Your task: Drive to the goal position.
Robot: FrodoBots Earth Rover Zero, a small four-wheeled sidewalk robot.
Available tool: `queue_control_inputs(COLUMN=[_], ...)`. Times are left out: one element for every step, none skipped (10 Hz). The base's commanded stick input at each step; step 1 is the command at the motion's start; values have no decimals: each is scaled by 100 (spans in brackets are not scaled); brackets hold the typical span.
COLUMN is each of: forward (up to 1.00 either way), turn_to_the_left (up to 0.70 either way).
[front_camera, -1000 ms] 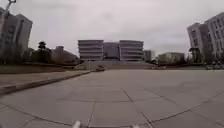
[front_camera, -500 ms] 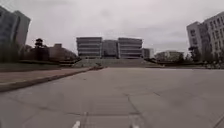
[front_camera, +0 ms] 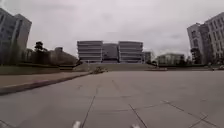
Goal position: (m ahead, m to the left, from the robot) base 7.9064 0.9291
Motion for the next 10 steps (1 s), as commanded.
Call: queue_control_inputs(forward=[100,100,100,100,100,100,100,100,100,100], turn_to_the_left=[0,0,0,0,0,0,0,0,0,0])
